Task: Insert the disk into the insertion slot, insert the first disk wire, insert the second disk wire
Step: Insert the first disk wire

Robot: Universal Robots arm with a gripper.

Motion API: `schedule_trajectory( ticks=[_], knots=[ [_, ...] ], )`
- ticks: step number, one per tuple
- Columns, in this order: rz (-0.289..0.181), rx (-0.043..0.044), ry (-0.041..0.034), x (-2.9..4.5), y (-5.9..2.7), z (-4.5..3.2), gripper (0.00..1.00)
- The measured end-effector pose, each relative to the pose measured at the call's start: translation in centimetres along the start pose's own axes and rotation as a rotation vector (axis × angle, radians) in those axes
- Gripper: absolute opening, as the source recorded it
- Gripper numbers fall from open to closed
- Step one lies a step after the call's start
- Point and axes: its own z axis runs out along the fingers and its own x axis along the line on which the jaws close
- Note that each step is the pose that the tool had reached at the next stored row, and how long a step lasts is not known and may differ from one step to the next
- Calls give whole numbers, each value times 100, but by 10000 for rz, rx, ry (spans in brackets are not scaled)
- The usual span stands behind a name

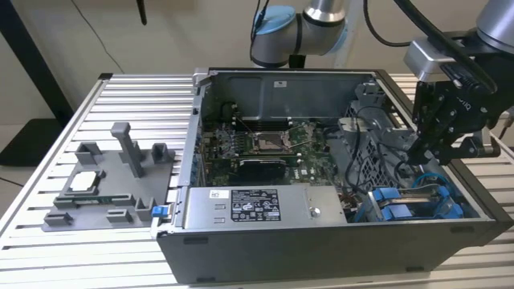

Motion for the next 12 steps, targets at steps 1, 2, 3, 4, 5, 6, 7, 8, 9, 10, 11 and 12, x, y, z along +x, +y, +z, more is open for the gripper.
schedule_trajectory(
  ticks=[1,2,3,4,5,6,7,8,9,10,11,12],
  knots=[
    [1,-19,26,5,-17,0,0],
    [3,-38,49,11,-35,1,0],
    [5,-55,68,18,-52,1,0],
    [5,-64,83,25,-65,3,0],
    [6,-66,91,34,-71,6,0],
    [9,-66,94,46,-75,7,0],
    [13,-66,96,60,-77,8,0],
    [16,-66,97,73,-79,9,0],
    [20,-65,97,87,-82,12,0],
    [24,-65,98,99,-84,14,0],
    [38,-64,98,110,-84,16,0],
    [58,-62,97,120,-85,18,0]
  ],
)
